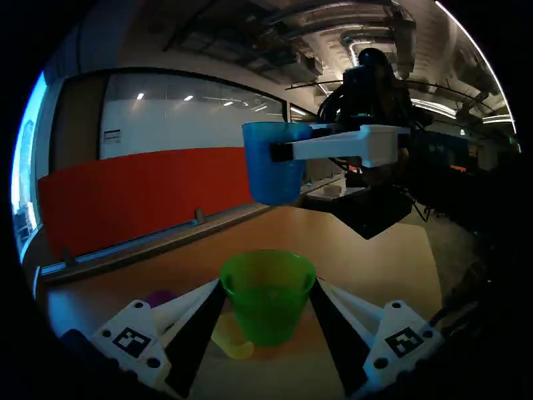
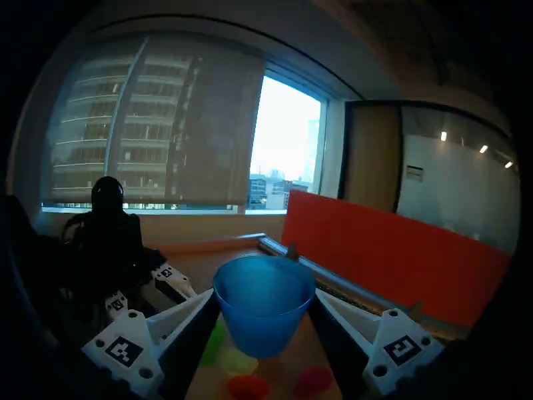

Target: Pour water

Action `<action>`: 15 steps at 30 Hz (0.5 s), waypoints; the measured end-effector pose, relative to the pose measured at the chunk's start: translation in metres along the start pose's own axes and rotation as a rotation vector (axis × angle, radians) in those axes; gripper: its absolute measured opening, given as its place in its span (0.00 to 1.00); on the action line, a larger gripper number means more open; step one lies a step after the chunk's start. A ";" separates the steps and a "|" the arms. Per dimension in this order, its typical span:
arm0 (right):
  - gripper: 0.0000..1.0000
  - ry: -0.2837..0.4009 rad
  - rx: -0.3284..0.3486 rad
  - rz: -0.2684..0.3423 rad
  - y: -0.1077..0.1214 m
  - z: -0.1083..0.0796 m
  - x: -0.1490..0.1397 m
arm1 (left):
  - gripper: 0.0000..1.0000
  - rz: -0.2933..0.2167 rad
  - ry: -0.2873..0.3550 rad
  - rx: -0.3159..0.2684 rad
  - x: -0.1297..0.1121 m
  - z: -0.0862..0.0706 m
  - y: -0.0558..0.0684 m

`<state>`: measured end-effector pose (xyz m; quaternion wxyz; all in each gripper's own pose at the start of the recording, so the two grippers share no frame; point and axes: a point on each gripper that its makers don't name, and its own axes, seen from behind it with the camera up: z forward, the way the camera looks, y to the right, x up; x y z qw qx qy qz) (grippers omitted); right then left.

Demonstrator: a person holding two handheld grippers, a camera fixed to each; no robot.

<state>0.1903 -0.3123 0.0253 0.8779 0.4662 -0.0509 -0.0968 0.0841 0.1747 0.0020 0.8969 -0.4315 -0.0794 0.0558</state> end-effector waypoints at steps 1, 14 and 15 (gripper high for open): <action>0.89 -0.007 0.000 0.001 0.000 -0.001 -0.003 | 0.86 0.004 -0.007 0.001 -0.002 0.000 0.000; 0.89 -0.103 -0.011 -0.006 0.012 -0.012 -0.045 | 0.86 0.029 -0.120 0.012 -0.031 0.002 -0.008; 0.89 -0.113 -0.009 -0.005 0.013 -0.013 -0.049 | 0.86 0.034 -0.133 0.010 -0.035 0.002 -0.008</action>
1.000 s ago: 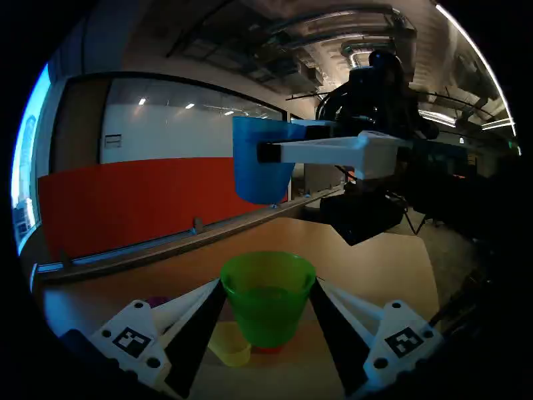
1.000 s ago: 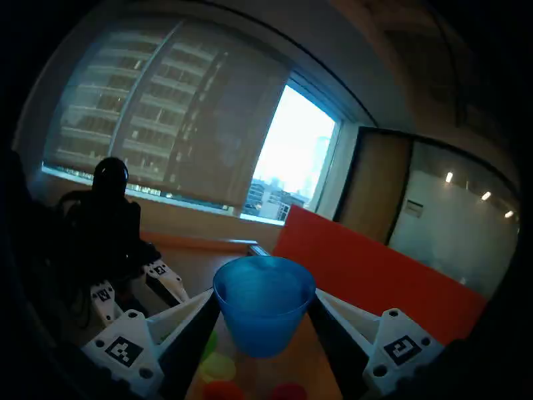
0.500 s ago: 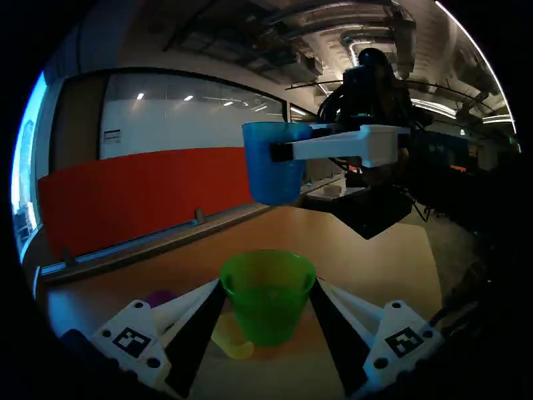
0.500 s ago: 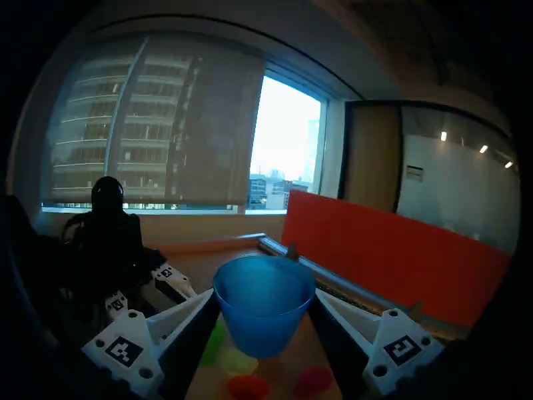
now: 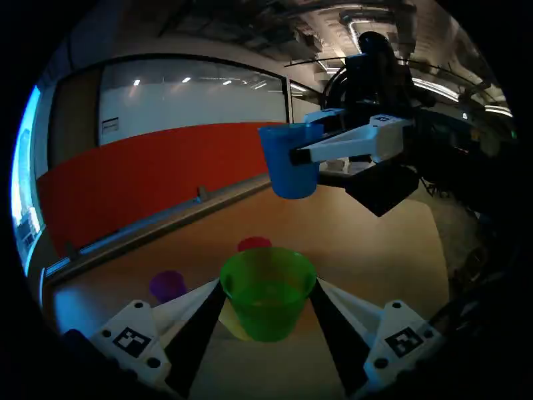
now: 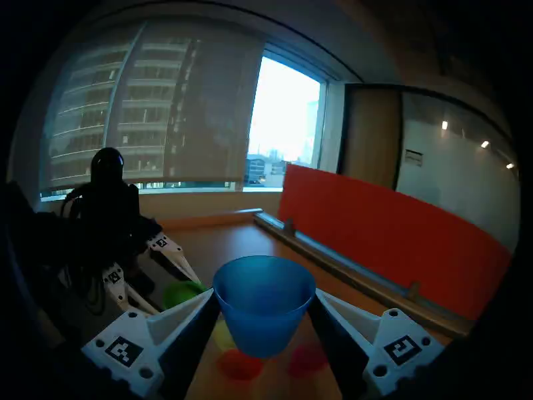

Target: Pour water

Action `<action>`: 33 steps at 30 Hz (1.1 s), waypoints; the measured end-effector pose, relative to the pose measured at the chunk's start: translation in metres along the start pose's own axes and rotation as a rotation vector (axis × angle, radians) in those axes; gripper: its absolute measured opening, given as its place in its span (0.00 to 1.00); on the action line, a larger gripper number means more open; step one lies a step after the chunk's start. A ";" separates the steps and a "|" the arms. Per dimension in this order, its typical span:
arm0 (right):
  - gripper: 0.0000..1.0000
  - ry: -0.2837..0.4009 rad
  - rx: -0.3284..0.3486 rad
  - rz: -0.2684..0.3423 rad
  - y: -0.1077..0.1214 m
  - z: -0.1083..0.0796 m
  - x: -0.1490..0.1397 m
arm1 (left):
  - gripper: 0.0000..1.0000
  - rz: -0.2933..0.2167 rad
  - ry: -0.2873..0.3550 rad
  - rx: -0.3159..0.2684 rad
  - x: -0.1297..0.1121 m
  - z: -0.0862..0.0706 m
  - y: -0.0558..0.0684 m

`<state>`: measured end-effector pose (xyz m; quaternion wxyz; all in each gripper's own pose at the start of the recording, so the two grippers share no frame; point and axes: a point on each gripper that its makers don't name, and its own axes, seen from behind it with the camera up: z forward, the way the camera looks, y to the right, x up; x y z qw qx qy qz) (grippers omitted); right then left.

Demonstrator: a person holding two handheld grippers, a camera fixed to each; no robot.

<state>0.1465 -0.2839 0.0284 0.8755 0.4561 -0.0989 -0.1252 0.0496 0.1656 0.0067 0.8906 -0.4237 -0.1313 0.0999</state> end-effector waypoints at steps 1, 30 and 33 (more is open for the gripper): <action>0.89 -0.009 0.002 0.001 0.000 -0.001 -0.004 | 0.86 0.005 -0.012 -0.002 -0.003 0.001 0.000; 0.90 -0.189 -0.011 0.031 0.023 -0.009 -0.109 | 0.87 0.059 -0.217 -0.120 -0.080 0.021 0.035; 0.90 -0.199 -0.013 0.030 0.024 -0.008 -0.116 | 0.87 0.058 -0.230 -0.129 -0.086 0.023 0.037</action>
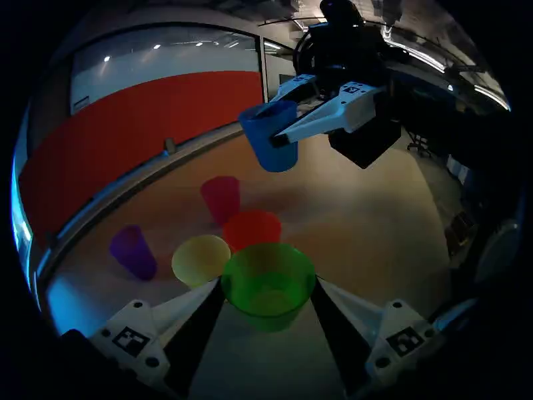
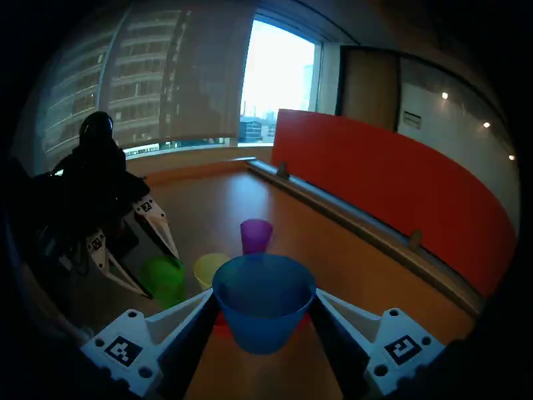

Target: Pour water

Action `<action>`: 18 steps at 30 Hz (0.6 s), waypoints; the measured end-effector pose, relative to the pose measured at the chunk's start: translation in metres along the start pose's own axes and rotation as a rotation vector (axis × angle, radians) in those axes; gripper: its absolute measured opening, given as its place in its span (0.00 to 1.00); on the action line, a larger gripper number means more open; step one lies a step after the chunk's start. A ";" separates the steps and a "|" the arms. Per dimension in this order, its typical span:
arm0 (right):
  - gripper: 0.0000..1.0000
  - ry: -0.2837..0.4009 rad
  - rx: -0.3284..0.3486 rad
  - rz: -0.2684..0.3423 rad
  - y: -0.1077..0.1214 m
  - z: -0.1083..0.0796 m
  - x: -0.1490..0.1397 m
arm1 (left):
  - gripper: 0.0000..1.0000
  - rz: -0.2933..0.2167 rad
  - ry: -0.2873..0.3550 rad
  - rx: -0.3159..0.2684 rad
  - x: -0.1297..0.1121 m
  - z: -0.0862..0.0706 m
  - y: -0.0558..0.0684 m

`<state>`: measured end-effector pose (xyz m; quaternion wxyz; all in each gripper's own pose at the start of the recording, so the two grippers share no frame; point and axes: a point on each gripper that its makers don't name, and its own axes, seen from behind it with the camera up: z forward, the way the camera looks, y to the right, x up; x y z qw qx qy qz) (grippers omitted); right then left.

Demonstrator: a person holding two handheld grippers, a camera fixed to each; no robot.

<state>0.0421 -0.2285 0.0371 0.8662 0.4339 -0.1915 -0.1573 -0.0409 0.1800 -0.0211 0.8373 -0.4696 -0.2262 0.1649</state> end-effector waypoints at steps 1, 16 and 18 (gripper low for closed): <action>0.90 -0.002 -0.001 -0.001 0.000 0.001 -0.002 | 0.87 -0.002 -0.005 -0.003 -0.002 0.001 0.000; 0.90 -0.025 -0.009 -0.009 0.005 0.008 -0.026 | 0.87 -0.007 -0.045 -0.037 -0.020 0.016 0.004; 0.90 -0.028 -0.007 -0.009 0.005 0.009 -0.029 | 0.87 -0.007 -0.048 -0.038 -0.022 0.017 0.004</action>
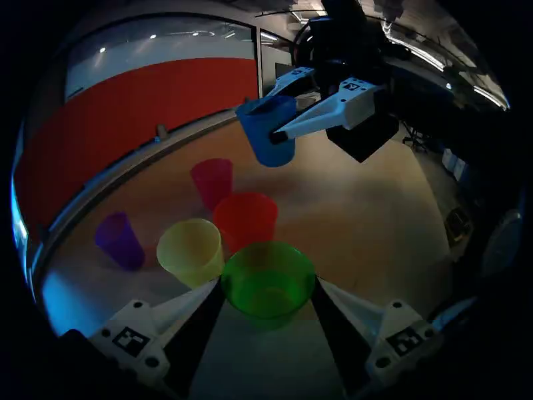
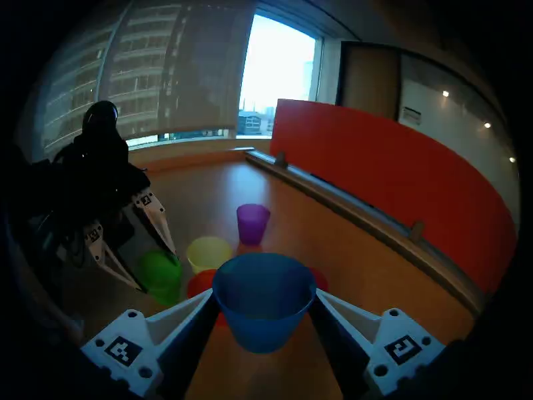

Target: Pour water

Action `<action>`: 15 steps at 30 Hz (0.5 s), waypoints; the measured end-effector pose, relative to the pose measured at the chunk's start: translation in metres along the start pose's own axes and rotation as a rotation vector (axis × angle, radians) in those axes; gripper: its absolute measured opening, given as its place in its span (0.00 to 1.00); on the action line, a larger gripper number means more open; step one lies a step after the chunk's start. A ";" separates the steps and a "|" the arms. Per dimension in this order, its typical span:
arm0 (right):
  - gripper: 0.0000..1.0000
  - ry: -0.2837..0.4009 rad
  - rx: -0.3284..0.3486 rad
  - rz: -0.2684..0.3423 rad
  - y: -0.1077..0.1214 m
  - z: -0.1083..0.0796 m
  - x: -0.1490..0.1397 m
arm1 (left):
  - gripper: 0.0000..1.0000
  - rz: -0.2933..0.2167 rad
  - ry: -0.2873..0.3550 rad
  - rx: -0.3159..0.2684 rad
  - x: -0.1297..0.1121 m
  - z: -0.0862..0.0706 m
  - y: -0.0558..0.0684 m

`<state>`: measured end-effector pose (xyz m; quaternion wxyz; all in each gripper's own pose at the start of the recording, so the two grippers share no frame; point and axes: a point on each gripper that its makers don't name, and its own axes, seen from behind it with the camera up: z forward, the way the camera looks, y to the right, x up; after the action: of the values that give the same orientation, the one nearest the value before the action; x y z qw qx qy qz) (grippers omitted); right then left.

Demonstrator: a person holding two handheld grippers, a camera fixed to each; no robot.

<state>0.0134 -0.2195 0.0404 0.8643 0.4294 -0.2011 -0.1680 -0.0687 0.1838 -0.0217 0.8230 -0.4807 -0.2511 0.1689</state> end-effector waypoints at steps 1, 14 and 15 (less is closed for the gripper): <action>0.90 -0.001 0.000 0.000 0.000 0.001 -0.001 | 0.87 0.000 -0.001 0.000 -0.001 0.001 0.000; 0.90 -0.009 -0.002 -0.002 0.000 0.006 -0.006 | 0.87 -0.021 0.008 0.002 -0.005 0.005 -0.003; 0.90 -0.010 -0.003 0.000 0.000 0.007 -0.006 | 0.87 -0.022 0.009 0.003 -0.005 0.005 -0.004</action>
<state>0.0044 -0.2211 0.0432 0.8639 0.4273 -0.2052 -0.1702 -0.0752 0.1828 -0.0180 0.8267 -0.4774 -0.2525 0.1580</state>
